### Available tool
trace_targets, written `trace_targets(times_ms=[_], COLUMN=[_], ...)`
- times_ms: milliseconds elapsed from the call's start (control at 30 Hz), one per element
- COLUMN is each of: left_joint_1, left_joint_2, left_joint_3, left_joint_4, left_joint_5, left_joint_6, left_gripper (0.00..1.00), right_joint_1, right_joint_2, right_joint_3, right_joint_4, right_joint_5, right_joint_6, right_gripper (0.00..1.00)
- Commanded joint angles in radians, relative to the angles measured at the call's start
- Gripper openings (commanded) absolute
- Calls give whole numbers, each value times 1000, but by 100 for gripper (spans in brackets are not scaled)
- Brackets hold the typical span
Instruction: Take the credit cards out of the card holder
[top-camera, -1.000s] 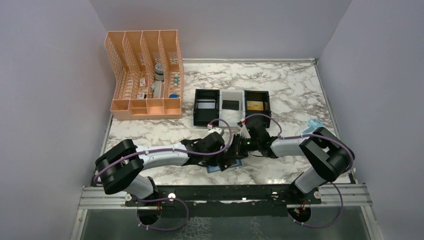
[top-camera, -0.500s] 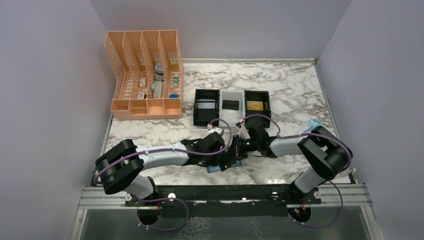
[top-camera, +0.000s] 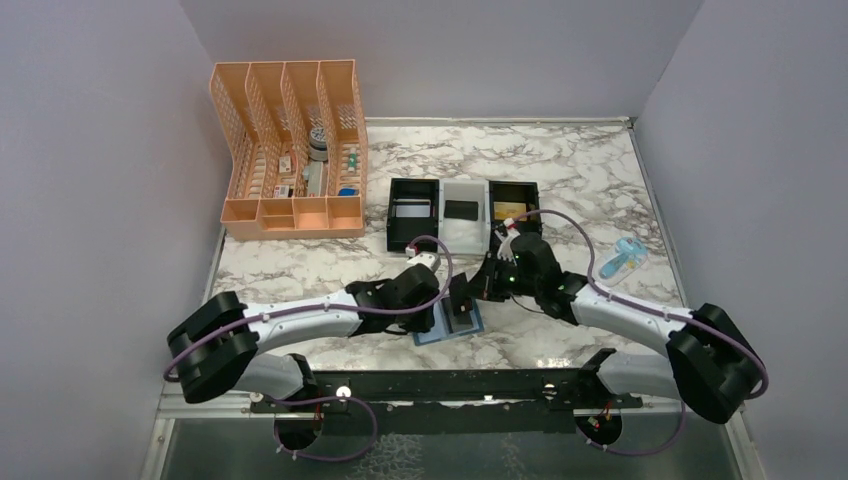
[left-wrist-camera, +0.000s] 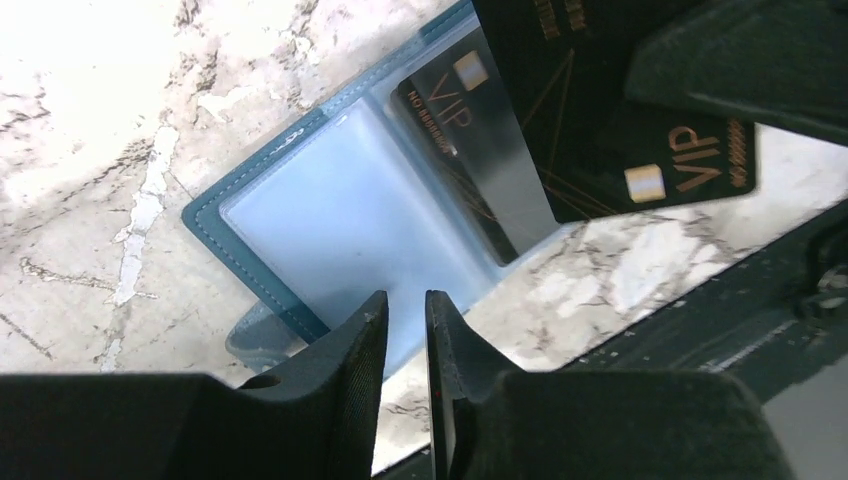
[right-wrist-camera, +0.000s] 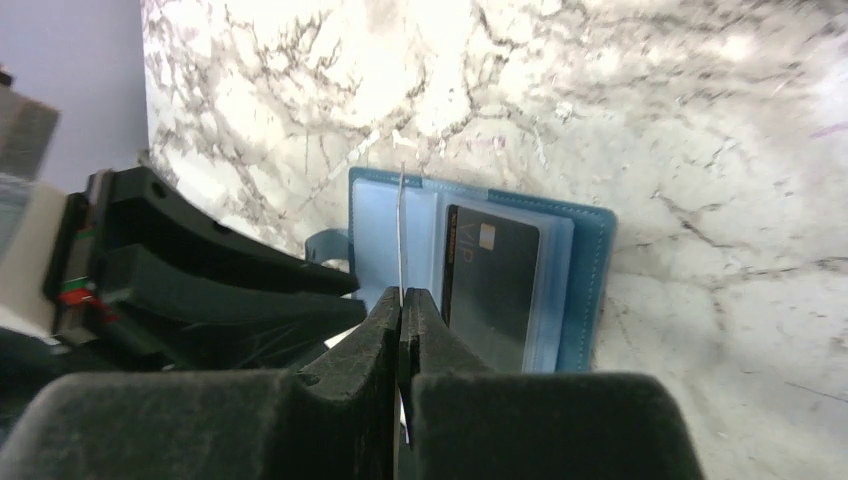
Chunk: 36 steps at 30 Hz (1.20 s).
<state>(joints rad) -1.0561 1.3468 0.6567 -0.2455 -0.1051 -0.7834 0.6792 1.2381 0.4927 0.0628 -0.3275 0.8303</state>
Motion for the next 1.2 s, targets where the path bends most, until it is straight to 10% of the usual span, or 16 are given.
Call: trace_targets(times_ms=[0,367,600,1033,1167], left_joint_1=[-5,-4,39,548,573], left_joint_2=[-109,-290,-314,-318,-345], left_joint_3=[-14,1,115,203,163], left_joint_4=[2,-92,-262,-335,-360], left_joint_5=[-44,-106,-173,173,-49], left_joint_6=[13,68,143,360,378], left_gripper=[26,56,99,99,99], right_joint_1=[-1,-1,0,0,-15], right_joint_2=[-80,-257,-290,-56,6], right_joint_3=[8,-6,45,262,281], right_joint_4=[-51,115,82,67,102], right_joint_5=[138,145,355,511,638], right_joint_6=[-63,-311,-564,-949,-1038], right_gripper=[1,1,1,1,1])
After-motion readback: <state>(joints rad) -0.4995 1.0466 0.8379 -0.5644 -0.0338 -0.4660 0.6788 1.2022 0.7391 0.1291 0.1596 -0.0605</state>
